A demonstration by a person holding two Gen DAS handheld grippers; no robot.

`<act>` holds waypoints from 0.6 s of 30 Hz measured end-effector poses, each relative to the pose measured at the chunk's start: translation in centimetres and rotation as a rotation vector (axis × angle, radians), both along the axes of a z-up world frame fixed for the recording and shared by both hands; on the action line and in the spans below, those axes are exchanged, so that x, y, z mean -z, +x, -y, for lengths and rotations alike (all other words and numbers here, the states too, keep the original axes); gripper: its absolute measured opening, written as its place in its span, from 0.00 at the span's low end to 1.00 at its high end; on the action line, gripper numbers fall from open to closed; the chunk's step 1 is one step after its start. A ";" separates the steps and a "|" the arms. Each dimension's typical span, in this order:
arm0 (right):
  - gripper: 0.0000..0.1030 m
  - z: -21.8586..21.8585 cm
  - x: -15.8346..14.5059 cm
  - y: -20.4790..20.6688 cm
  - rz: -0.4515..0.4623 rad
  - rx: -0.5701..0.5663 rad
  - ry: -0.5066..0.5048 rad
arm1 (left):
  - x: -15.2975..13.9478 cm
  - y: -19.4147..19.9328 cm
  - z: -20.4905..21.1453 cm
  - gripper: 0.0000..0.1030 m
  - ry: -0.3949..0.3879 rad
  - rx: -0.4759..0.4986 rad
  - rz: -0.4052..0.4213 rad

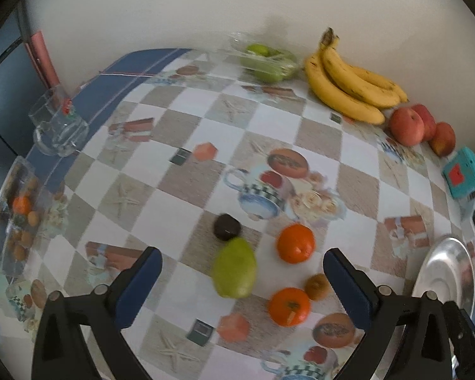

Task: Organize fruits
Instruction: 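Move both open tools back toward the remaining fruit, right tool toward a tangerine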

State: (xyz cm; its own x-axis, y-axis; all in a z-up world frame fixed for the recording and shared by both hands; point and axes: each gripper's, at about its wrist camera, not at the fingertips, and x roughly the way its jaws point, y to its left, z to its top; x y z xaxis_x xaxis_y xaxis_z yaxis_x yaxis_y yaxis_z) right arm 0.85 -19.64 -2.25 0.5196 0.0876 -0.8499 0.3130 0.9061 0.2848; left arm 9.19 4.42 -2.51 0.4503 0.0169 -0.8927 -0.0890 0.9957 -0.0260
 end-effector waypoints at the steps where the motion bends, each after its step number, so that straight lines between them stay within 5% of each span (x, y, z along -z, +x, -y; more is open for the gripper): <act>1: 0.97 -0.3 0.0 0.1 0.003 -0.015 0.004 | -0.1 0.1 -0.3 1.00 0.003 -0.005 0.002; 9: 0.97 -4.1 -0.1 1.2 0.015 -0.144 -0.026 | -0.1 0.7 -2.5 1.00 0.016 -0.047 -0.004; 18: 0.97 -9.0 0.8 3.4 -0.014 -0.266 0.010 | 0.7 1.4 -5.1 1.00 -0.054 -0.101 -0.039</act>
State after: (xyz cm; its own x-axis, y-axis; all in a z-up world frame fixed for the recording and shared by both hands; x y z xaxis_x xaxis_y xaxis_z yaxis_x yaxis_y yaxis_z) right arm 4.21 -10.60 -3.04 0.4657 0.2278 -0.8551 0.0679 0.9543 0.2911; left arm 10.56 9.48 -3.23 0.4132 0.0121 -0.9106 -0.1903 0.9790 -0.0734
